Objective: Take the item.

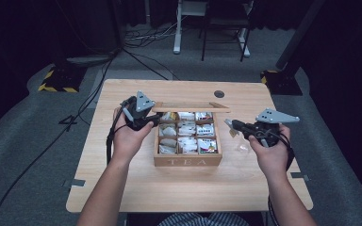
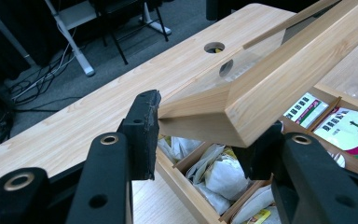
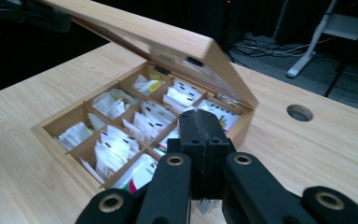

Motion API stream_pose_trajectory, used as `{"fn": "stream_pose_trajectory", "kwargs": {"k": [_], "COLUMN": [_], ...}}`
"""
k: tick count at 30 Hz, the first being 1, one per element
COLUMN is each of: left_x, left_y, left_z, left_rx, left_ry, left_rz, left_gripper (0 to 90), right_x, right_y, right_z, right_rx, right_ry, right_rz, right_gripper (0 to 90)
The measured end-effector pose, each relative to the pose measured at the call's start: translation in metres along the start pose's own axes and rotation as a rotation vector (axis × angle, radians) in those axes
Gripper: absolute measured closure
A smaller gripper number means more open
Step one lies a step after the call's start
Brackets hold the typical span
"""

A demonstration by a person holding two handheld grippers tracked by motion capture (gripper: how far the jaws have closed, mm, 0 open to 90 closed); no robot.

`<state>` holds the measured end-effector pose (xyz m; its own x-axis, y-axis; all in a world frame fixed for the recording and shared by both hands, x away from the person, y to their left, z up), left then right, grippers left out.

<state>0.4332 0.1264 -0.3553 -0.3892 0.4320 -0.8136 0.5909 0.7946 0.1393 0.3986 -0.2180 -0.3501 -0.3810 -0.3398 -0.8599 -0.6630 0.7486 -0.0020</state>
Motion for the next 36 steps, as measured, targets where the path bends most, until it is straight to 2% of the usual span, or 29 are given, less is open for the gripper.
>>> {"fn": "stream_pose_trajectory", "kwargs": {"k": [8, 21, 28, 36], "left_x": [0.0, 0.001, 0.001, 0.001], "left_y": [0.0, 0.0, 0.0, 0.0], "left_z": [0.0, 0.0, 0.0, 0.0], "left_rx": [0.0, 0.0, 0.001, 0.001], "left_ry": [-0.001, 0.003, 0.002, 0.003], "left_rz": [-0.001, 0.002, -0.001, 0.002], "left_gripper": [55.1, 55.0, 54.9, 54.9], "right_x": [0.007, 0.017, 0.025, 0.038], "right_y": [-0.019, -0.044, -0.059, -0.072], "right_z": [-0.01, -0.018, -0.017, -0.011], "right_rx": [0.046, 0.096, 0.124, 0.135], "right_ry": [-0.006, 0.003, 0.024, 0.047], "right_rz": [0.029, 0.073, 0.099, 0.128], "right_gripper": [90.0, 90.0, 90.0, 90.0]}}
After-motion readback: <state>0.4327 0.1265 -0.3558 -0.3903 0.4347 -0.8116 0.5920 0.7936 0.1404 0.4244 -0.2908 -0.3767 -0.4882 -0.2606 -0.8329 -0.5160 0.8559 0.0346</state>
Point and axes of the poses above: each handheld gripper's, and its own axes: z roughly forward along the jaws, x roughly out of its underside, y roughly to its left, the point moved 3 cm from there along z, roughly forward along the jaws, and after that the axes turned 4 degrees about y, right-handed, at the moved point
